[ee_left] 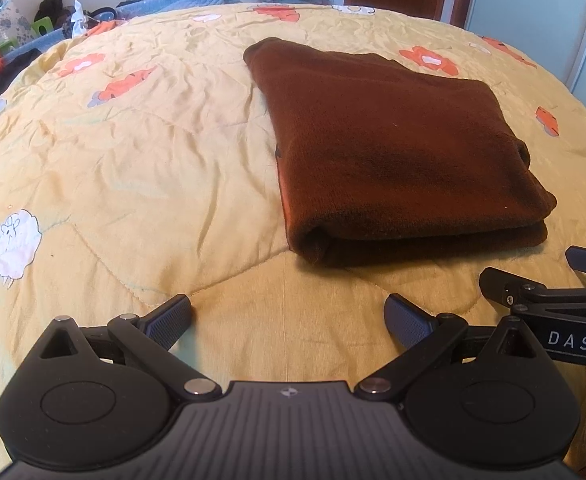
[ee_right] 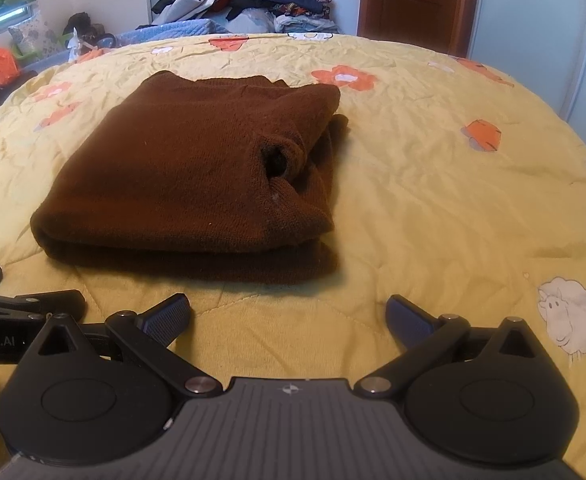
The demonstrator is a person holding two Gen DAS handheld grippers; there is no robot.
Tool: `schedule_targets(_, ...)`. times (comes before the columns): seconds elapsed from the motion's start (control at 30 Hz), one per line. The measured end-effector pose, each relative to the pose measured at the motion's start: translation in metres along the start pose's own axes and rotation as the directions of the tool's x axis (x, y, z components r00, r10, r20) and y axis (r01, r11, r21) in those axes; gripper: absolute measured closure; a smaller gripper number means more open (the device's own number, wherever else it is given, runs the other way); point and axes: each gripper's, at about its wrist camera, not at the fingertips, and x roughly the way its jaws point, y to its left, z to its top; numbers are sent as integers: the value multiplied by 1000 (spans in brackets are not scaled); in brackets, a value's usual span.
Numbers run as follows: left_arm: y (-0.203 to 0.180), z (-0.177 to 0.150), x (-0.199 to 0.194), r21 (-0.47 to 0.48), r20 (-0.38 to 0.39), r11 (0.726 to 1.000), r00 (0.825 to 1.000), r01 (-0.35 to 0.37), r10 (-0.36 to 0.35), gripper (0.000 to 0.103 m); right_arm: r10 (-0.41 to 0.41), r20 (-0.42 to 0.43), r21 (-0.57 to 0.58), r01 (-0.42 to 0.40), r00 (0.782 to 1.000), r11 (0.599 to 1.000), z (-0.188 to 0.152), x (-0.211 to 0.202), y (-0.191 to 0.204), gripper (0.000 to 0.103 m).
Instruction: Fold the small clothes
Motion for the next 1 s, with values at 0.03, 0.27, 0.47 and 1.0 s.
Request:
schedule_targets(0.03,-1,1,1,-3,-3,1000,1000,-2,2,0,0,-7,1,0,1000,1000,1,0,0,0)
schedule_targets(0.27,-1,2,2,-10,-12,1000,1000,-7,7,0,-2,-37,2,2,999,1000,4,2,1,0)
schedule_targets(0.47,0,4,3,-18,-22,1000,1000,-10,10,0,-1,-36,1,1,999,1000,5,2,0,0)
schedule_targets(1.0,0,4,2,-23,-24,1000,1000,-10,10,0,-1,-36,1,1,999,1000,4,2,0,0)
